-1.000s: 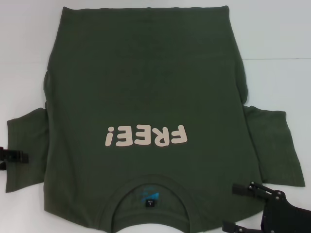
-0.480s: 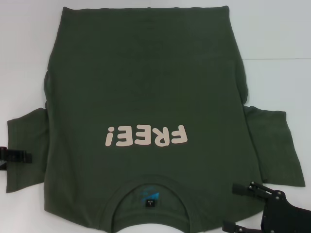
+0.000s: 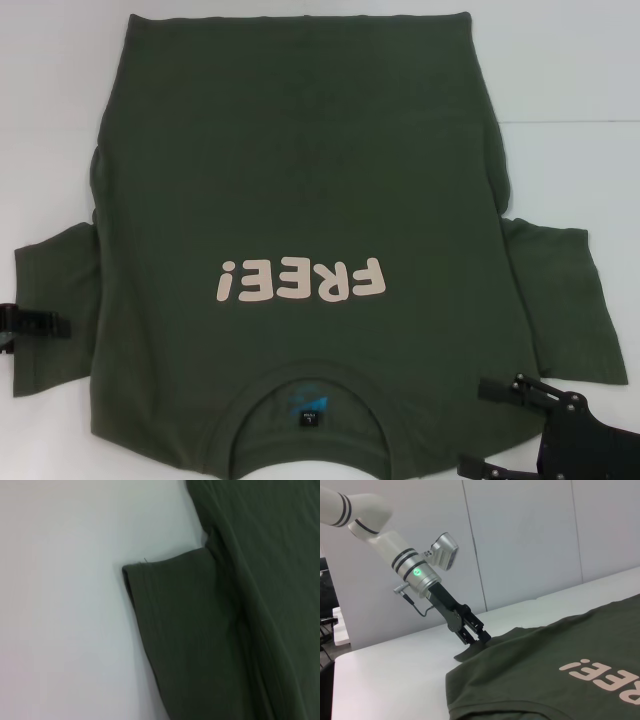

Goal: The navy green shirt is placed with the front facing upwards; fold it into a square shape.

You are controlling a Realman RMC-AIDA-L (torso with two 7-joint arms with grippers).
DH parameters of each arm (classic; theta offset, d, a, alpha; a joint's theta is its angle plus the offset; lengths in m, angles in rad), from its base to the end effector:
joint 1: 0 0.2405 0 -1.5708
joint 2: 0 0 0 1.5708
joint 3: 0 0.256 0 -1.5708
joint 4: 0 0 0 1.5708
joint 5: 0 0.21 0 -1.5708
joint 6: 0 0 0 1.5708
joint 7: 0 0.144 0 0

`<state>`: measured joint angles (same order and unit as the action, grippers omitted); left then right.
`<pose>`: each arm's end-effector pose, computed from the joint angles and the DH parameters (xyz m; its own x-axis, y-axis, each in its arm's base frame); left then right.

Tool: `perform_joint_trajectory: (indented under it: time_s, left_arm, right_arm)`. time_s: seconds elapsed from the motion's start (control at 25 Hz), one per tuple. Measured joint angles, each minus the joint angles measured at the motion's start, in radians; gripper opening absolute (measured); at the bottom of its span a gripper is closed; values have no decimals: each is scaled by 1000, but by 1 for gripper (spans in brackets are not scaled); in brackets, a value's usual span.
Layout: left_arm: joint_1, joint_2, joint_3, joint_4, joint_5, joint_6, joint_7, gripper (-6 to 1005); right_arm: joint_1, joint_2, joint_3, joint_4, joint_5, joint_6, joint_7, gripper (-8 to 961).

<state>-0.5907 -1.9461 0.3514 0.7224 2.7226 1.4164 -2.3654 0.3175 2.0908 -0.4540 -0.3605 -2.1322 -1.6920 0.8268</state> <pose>-0.3677 0.3352 0.0817 0.0907 0.9252 0.3685 0.9656 0.0089 -0.2600 0.3218 0.2187 -0.0382 0.7586 -0.2341 -0.6081 -0.4134 -0.8943 -0.1715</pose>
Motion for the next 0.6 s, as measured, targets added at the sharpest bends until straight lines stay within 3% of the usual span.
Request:
perform_joint_trajectory:
  time_s: [0.16,0.6]
  left_arm:
    - [0,0,4,-5,0,1,-1,773]
    - [-11,-2,22,-15,3,12,7,490]
  right_arm:
    - [0,0,0,0,0,1,0,942]
    - [0,0,0,0,0,3,0,944]
